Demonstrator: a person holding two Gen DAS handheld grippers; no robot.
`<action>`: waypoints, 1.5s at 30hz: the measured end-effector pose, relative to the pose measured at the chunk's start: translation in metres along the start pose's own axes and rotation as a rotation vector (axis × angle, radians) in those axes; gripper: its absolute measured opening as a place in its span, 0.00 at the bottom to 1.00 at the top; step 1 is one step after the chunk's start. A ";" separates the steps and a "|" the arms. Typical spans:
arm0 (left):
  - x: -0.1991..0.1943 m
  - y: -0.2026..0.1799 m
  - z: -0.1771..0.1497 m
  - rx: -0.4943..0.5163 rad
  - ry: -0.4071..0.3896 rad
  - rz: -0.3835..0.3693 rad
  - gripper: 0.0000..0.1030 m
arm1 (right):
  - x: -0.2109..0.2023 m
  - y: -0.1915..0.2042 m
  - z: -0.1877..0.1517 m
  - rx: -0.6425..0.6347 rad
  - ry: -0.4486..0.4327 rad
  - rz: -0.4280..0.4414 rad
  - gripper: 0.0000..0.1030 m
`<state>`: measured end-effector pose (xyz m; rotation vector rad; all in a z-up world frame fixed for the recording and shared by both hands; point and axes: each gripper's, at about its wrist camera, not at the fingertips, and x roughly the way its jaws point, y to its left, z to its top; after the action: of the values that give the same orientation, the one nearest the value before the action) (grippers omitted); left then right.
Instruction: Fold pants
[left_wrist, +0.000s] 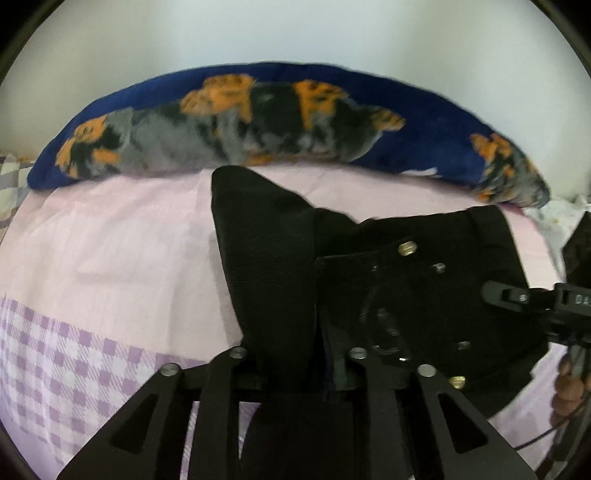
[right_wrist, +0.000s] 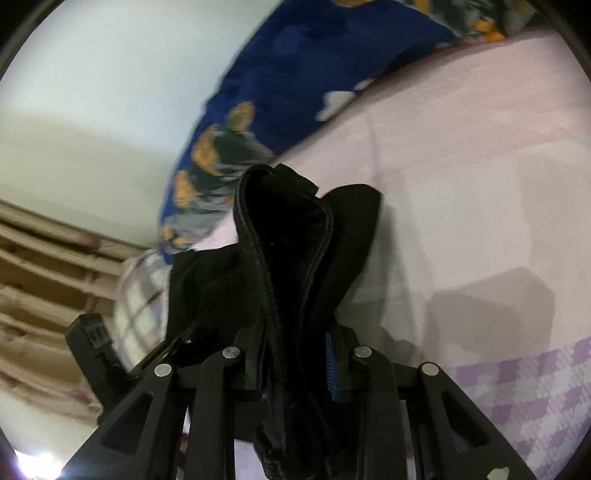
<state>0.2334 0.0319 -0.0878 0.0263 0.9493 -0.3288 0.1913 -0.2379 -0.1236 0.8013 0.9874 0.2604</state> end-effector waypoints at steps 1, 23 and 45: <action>0.003 0.001 -0.003 0.003 -0.004 0.012 0.34 | 0.001 -0.001 0.000 -0.005 -0.004 -0.012 0.28; -0.053 -0.014 -0.072 0.016 -0.016 0.198 0.62 | -0.049 0.008 -0.073 -0.122 -0.133 -0.240 0.72; -0.137 -0.054 -0.148 0.000 -0.128 0.232 0.62 | -0.093 0.064 -0.186 -0.364 -0.335 -0.451 0.91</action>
<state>0.0272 0.0418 -0.0579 0.1137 0.8101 -0.1144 -0.0035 -0.1536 -0.0744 0.2640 0.7482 -0.0841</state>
